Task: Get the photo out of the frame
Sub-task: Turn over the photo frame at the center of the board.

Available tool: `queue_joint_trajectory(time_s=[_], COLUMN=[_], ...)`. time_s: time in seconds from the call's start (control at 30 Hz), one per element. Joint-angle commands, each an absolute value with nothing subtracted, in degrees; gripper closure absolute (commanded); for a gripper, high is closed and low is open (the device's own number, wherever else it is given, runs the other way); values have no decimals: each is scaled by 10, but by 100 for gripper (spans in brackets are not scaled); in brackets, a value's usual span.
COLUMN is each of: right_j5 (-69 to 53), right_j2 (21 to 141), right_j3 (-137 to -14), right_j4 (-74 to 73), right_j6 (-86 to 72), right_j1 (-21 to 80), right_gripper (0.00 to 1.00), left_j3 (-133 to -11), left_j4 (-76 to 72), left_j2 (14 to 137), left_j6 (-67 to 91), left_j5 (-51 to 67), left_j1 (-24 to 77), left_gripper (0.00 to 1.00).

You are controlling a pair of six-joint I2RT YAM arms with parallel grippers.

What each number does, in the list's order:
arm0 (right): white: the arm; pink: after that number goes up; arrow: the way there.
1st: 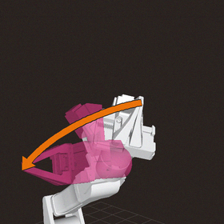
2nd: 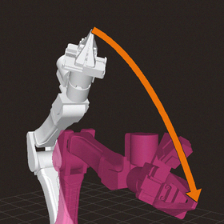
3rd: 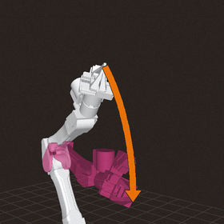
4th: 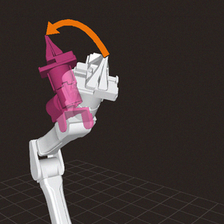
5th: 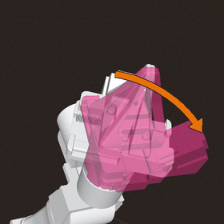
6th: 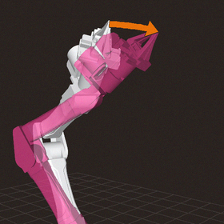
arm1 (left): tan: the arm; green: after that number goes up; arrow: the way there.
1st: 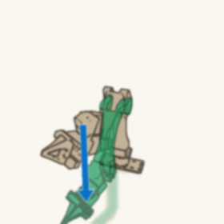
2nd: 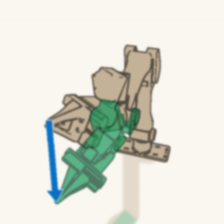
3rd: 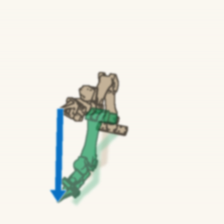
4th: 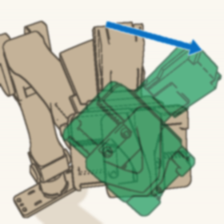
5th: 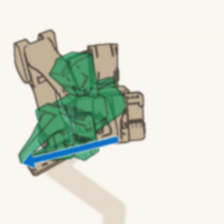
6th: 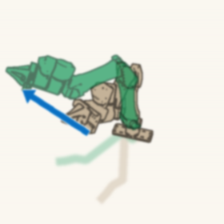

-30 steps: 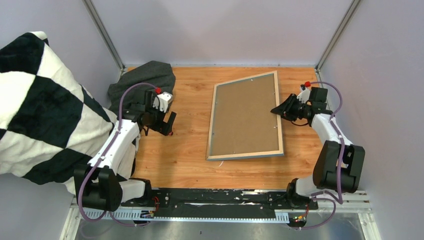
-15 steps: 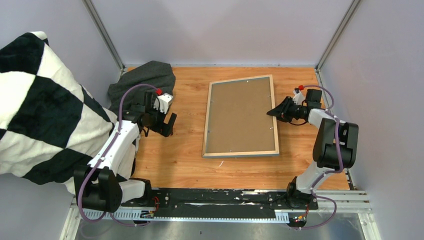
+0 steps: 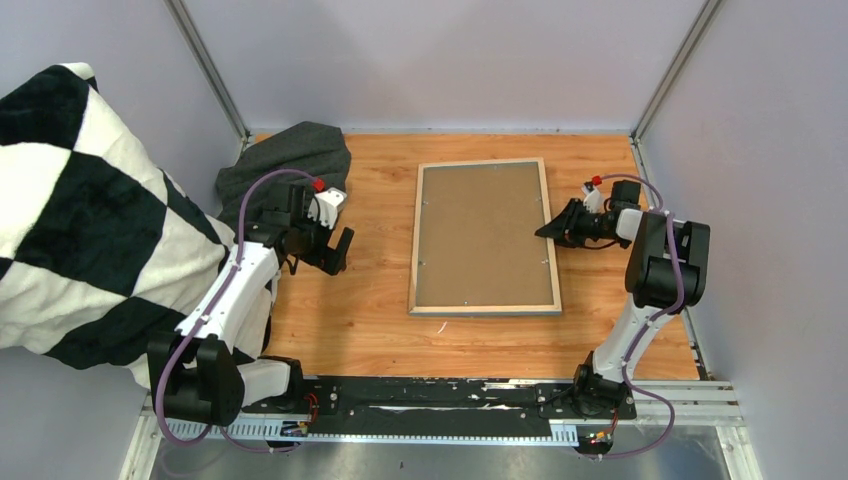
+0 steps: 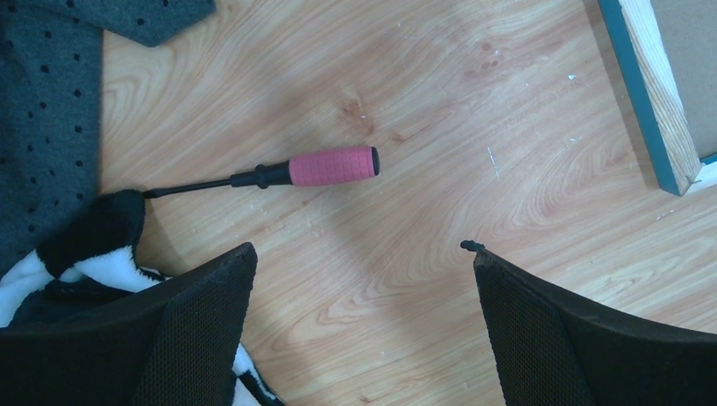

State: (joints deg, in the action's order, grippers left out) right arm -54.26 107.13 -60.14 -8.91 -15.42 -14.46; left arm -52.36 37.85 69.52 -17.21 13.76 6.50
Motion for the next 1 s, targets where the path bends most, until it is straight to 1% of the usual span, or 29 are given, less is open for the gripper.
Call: queue_joint_trajectory(time_s=[0.0, 0.17, 0.6, 0.73, 0.8, 0.97], right_j5=[-500, -484, -385, -347, -315, -215], right_j2=[1090, 1088, 1060, 1018, 988, 885], right_j3=[-616, -625, -645, -656, -666, -695], right_j4=[-138, -151, -205, -225, -243, -310], right_j6=[-101, -98, -89, -80, -62, 17], right_j1=[-155, -156, -156, -156, -148, -89], right_gripper=[76, 60, 45, 41, 36, 30], left_j3=[-515, -515, -515, -516, -515, -512], left_j4=[371, 371, 371, 371, 371, 371], left_j2=[681, 681, 667, 654, 648, 633], left_j6=[-177, -178, -191, -208, -222, -293], left_j5=[139, 138, 143, 149, 148, 118], left_j1=[63, 62, 62, 62, 63, 62], left_gripper=[0, 0, 0, 0, 0, 0])
